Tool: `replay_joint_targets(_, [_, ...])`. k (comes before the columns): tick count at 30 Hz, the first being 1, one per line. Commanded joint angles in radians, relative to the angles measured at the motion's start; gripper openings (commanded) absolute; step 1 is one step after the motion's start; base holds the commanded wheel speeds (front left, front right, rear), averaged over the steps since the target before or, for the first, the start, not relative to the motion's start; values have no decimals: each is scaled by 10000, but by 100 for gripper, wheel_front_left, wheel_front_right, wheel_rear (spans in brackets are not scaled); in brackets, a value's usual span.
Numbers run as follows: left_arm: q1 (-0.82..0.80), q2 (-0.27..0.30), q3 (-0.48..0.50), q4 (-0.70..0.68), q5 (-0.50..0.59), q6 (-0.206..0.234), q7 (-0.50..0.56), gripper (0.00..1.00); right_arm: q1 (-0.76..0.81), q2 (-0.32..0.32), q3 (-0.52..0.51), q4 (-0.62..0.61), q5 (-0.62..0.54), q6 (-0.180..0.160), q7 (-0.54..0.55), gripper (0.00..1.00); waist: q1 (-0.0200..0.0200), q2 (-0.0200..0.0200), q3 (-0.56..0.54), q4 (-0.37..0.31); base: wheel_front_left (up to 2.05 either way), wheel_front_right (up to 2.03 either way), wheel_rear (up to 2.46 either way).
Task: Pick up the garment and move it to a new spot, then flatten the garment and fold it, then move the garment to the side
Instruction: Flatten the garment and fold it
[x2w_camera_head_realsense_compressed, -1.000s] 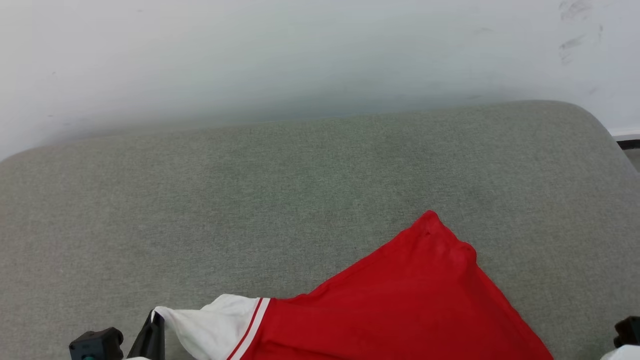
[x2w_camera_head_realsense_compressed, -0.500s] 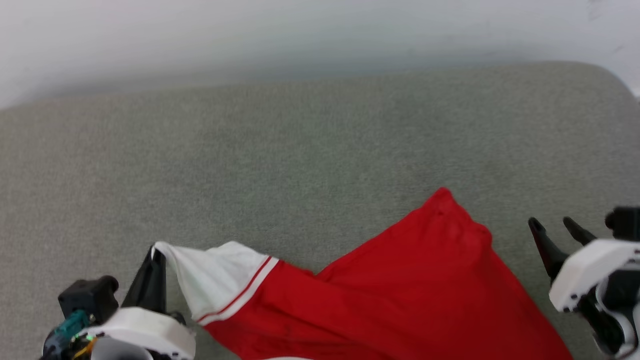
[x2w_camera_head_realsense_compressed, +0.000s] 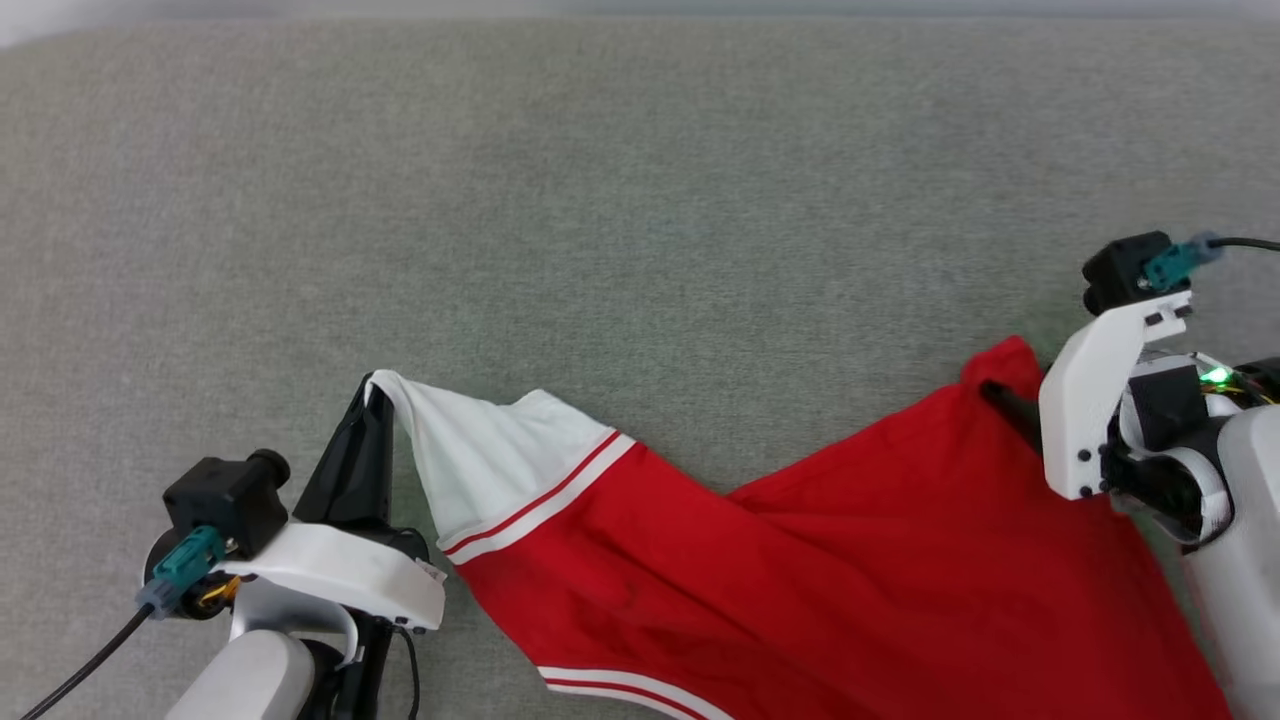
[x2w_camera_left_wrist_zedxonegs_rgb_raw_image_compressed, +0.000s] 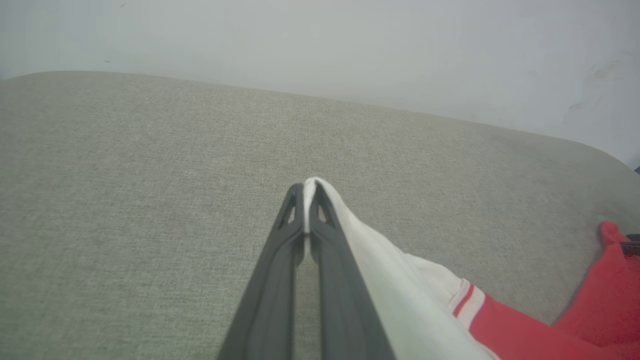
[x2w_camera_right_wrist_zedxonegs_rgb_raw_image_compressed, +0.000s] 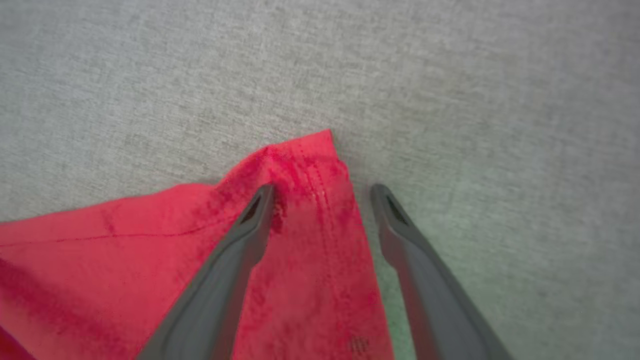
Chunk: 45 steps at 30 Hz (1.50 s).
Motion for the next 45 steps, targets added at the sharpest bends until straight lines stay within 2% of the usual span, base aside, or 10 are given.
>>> replay_joint_targets(1, [-202,-106,-54,135,36,-96,-72,0,-129,68,259,234,138,-2,294,100,-3,-1,300,298,0,0,0])
replay_joint_targets(7, [-418,-244,-151,471,-1,-269,-121,0,267,288,1151,752,780,53,1428,100,-3,-1,428,479,0,0,0])
replay_joint_targets(8, [-440,-255,-166,531,-9,-298,-117,0,316,280,1262,760,897,55,1556,44,-3,-1,437,492,0,0,0])
replay_joint_targets(9, [-465,-260,-173,587,-16,-317,-119,0,326,261,1322,749,970,56,1586,0,-3,-1,436,497,0,0,0])
replay_joint_targets(17, [-501,-160,-172,1009,-228,-576,-47,0,76,-304,1341,512,979,10,816,0,-3,-1,-241,334,0,0,0])
replay_joint_targets(22, [-604,-9,-88,1208,-444,-790,138,0,-75,-583,1185,502,714,-3,-403,0,-3,-1,-1152,210,0,0,0])
replay_joint_targets(28, [-1151,293,21,1309,-520,-939,535,0,-78,-480,796,917,466,-3,-1660,0,-3,-1,-2321,40,0,0,0])
replay_joint_targets(36, [-3060,44,77,2504,-561,-1144,1044,0,-764,-117,125,1637,22,-5,-2846,0,-3,-1,-3345,-193,0,0,0])
replay_joint_targets(45, [-6048,-308,-9,4637,-266,-1822,1198,0,-2623,315,-380,2876,-331,-5,-3622,0,-3,-1,-3195,-550,0,0,0])
